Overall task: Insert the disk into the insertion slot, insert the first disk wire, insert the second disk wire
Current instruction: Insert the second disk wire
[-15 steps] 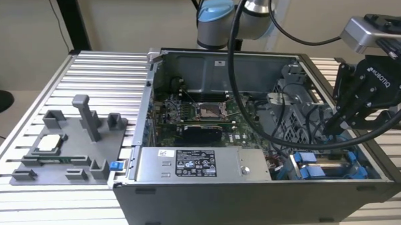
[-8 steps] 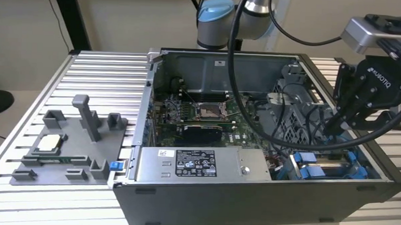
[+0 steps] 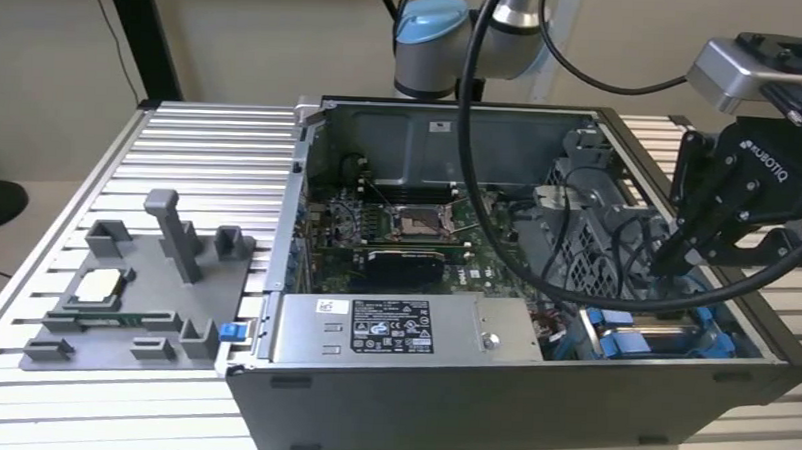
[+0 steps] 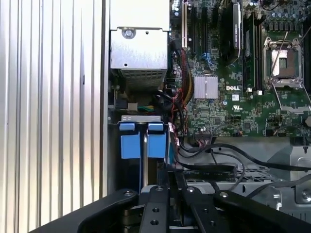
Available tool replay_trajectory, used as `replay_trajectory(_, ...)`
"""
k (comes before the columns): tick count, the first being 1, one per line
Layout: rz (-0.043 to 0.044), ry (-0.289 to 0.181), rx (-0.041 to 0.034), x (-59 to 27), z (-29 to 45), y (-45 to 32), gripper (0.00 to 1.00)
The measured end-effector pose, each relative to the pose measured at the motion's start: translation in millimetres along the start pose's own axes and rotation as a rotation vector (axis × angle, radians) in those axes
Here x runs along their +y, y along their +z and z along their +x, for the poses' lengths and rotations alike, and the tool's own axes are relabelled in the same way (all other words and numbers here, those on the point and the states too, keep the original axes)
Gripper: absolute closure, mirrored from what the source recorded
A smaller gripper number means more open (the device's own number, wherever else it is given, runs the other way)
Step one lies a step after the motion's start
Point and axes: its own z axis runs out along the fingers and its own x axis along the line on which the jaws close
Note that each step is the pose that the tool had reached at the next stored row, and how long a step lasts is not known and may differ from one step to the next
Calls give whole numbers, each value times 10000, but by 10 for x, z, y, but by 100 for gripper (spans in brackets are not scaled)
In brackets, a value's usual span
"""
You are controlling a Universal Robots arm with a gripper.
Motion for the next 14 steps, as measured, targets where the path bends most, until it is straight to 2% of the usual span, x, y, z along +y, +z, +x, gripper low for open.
replay_trajectory(8, 0, -1, 0, -2, 80, -5, 100)
replay_trajectory(14, 0, -2, 0, -4, 170, -11, 100)
